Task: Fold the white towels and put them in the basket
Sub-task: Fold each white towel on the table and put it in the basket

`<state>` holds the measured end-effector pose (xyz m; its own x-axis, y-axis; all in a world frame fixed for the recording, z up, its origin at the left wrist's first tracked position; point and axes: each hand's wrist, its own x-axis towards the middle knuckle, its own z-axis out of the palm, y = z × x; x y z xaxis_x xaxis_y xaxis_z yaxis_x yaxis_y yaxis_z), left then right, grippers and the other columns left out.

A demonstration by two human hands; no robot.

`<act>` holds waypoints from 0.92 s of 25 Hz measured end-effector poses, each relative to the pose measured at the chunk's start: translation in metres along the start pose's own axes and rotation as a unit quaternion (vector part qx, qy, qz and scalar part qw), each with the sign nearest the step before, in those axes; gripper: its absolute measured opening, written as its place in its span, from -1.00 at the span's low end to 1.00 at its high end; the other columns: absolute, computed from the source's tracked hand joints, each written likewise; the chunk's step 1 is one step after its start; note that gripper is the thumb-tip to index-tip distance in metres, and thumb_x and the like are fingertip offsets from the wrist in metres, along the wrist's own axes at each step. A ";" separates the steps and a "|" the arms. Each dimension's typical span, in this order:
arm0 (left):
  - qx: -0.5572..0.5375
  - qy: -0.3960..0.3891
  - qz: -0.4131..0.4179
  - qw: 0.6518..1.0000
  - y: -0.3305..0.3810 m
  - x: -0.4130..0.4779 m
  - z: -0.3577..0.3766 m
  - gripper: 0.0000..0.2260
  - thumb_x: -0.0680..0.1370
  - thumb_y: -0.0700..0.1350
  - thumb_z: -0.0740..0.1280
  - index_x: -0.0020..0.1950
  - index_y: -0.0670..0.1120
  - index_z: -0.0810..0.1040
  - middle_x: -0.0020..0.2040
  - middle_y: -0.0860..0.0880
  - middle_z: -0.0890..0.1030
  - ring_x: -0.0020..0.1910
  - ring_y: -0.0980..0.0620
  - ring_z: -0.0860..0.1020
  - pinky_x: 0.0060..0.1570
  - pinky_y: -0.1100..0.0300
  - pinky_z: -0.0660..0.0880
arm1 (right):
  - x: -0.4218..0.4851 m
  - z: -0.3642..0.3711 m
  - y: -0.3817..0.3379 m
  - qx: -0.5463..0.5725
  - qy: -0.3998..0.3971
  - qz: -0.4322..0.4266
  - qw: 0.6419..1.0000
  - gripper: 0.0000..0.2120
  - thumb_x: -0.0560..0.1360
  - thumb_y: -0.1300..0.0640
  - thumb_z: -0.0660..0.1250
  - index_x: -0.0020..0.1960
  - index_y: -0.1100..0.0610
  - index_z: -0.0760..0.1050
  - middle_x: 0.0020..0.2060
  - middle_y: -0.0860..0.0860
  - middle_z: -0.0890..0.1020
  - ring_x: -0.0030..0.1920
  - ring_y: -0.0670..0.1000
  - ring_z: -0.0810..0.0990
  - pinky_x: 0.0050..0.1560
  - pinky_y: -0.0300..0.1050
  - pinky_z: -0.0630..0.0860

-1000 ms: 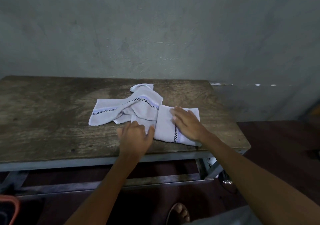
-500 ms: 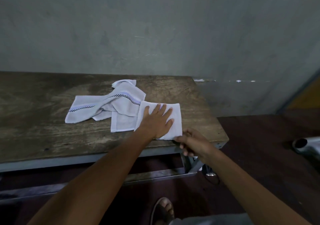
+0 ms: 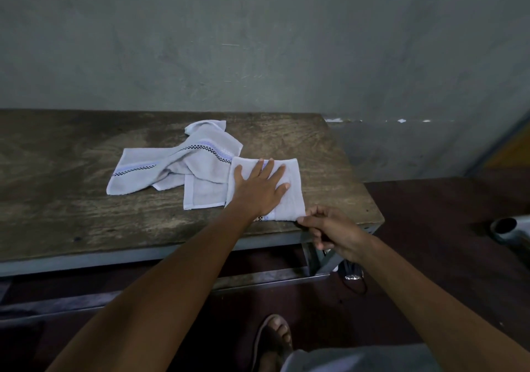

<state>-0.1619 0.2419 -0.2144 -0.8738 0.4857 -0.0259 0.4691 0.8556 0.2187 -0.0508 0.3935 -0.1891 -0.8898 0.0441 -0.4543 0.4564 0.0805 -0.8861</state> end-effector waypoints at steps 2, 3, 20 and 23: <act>-0.012 -0.005 0.000 1.000 -0.001 0.001 -0.001 -0.52 0.61 0.20 -0.11 0.52 0.15 -0.05 0.56 0.08 -0.05 0.53 0.05 -0.11 0.38 -0.27 -0.16 | 0.001 -0.004 -0.002 0.009 -0.001 -0.021 1.000 -0.83 0.50 0.22 0.33 0.07 0.19 0.43 -0.52 0.02 0.47 -0.63 -0.07 0.39 -0.64 -0.32 0.10; -0.016 -0.004 -0.001 1.000 -0.001 0.001 -0.001 -0.52 0.61 0.20 -0.11 0.52 0.16 -0.05 0.56 0.08 -0.05 0.53 0.06 -0.11 0.39 -0.27 -0.17 | 0.002 -0.003 -0.003 0.010 -0.002 -0.025 1.000 -0.79 0.50 0.20 0.34 0.12 0.17 0.44 -0.51 0.02 0.48 -0.63 -0.07 0.39 -0.64 -0.31 0.11; -0.037 0.028 -0.014 0.999 -0.002 0.003 0.004 -0.53 0.60 0.22 -0.09 0.51 0.18 0.03 0.55 0.12 0.02 0.53 0.09 -0.06 0.41 -0.24 -0.16 | 0.005 0.004 -0.018 0.047 -0.055 0.020 0.997 -0.91 0.53 0.17 0.29 -0.10 0.14 0.56 -0.60 -0.02 0.31 -0.66 -0.11 0.23 -0.65 -0.33 0.08; -0.032 0.044 -0.018 0.998 -0.002 0.004 0.007 -0.53 0.60 0.22 -0.09 0.51 0.19 0.03 0.55 0.10 0.03 0.53 0.07 -0.05 0.40 -0.24 -0.15 | 0.006 0.001 -0.005 -0.019 -0.080 0.017 0.997 -0.79 0.55 0.12 0.27 0.17 0.08 0.52 -0.59 0.00 0.31 -0.65 -0.09 0.28 -0.65 -0.31 0.15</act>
<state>-0.1655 0.2432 -0.2220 -0.8989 0.4354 0.0495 0.4309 0.8577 0.2805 -0.0581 0.3926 -0.1873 -0.8617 -0.1107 -0.4952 0.4830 0.1204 -0.8673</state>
